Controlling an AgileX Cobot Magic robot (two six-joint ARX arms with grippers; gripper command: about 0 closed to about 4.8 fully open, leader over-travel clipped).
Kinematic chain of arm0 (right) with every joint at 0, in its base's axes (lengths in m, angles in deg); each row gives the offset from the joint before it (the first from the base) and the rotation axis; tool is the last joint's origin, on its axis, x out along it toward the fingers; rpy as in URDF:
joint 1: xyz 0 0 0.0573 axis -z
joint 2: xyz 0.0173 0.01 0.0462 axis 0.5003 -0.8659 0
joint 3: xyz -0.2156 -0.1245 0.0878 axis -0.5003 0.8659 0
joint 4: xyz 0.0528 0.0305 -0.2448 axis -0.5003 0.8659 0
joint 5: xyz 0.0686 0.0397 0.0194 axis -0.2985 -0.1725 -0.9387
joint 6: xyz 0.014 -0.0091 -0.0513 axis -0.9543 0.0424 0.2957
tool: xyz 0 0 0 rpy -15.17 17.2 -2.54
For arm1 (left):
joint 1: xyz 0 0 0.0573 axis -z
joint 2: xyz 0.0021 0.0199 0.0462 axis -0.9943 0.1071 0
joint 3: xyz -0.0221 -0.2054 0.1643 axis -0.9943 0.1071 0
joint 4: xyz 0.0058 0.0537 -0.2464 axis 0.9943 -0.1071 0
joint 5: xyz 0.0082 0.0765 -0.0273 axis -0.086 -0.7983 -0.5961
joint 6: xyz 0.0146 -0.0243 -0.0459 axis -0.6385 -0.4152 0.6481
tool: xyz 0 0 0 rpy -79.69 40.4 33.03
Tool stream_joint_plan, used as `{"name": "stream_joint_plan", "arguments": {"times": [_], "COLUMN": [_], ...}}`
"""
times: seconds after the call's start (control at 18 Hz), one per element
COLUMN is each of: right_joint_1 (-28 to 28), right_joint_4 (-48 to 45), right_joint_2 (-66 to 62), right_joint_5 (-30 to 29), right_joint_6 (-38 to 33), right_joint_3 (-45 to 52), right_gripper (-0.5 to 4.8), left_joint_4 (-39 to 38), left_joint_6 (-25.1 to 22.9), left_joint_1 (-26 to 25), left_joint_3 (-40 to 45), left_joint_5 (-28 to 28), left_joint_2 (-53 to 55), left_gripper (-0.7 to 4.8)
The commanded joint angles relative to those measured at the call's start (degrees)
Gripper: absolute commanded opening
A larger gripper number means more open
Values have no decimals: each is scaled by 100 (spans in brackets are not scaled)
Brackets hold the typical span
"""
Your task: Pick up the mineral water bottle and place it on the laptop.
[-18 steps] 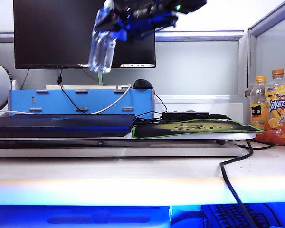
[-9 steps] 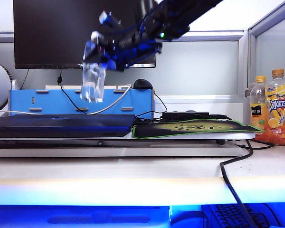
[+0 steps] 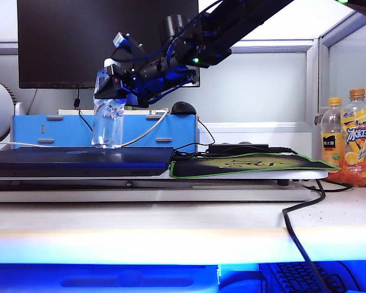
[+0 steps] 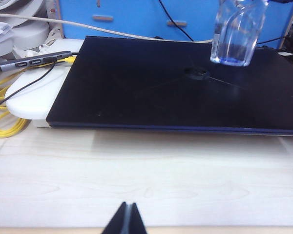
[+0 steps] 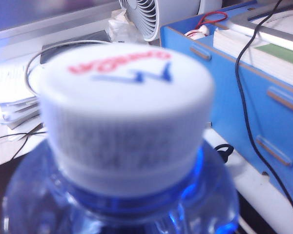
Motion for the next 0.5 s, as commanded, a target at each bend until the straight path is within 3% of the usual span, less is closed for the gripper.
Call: {"name": "stream_joint_plan", "arguments": {"times": [0.06, 0.33, 0.5], "right_joint_1": [-81, -181, -195], "right_joint_4": [-234, -173, -184], "right_joint_2": [-11, -57, -57], "right_joint_5": [-55, -48, -50], "right_joint_6": [35, 173, 170], "right_joint_3": [-55, -55, -55], "right_gripper": [106, 115, 207], "left_joint_4": [28, 26, 26], "left_joint_6": [-4, -4, -4], "left_joint_1": [-7, -7, -7], "left_joint_3": [-7, -7, -7], "left_joint_5": [22, 20, 20], "left_joint_2": [-2, -2, -2], "left_gripper": [-2, -2, -2]}}
